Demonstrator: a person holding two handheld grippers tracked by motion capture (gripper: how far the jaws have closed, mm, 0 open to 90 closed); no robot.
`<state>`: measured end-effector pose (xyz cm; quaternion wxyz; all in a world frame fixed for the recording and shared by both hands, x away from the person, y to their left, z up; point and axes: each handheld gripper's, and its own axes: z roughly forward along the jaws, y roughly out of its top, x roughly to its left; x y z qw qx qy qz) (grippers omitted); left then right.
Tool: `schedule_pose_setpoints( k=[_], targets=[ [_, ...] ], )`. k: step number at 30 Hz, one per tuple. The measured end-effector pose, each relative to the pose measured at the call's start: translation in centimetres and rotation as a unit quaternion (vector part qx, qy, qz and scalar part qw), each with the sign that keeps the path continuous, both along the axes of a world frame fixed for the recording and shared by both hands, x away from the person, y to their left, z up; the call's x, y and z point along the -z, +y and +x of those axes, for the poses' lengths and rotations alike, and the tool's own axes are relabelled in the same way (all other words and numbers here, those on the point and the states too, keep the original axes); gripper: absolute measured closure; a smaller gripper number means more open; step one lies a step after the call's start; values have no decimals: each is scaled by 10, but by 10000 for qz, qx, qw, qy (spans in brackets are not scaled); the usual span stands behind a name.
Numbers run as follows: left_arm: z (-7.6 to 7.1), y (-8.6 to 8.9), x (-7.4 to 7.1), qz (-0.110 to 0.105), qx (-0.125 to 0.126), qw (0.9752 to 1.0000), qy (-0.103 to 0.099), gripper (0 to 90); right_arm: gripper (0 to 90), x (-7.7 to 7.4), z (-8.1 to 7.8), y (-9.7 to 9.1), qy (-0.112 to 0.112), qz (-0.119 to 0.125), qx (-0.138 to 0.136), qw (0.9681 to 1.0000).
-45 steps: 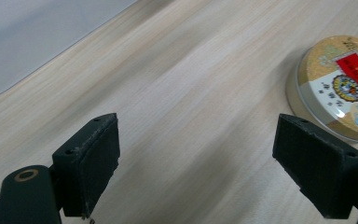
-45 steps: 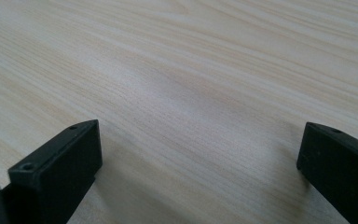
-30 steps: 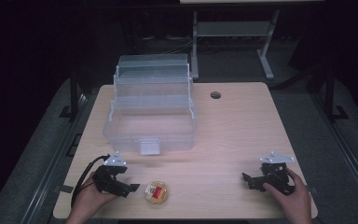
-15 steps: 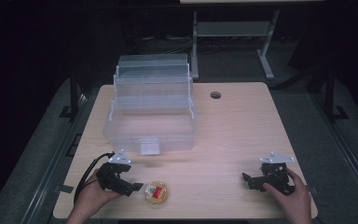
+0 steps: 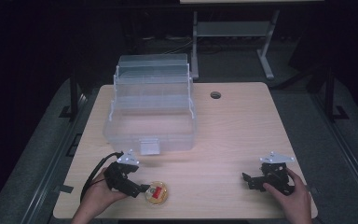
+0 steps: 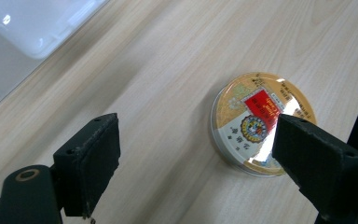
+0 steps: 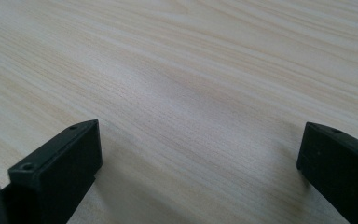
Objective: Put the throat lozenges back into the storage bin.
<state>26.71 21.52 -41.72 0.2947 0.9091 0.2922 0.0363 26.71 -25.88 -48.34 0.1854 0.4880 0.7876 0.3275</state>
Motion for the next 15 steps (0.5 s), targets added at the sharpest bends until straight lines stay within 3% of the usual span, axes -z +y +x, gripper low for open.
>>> schedule_pose_setpoints(
  k=[15],
  targets=[
    [-7,-21,-3,59,347,9994,-1,144,0,0,0,0,-1,-1,0,10000]
  ],
)
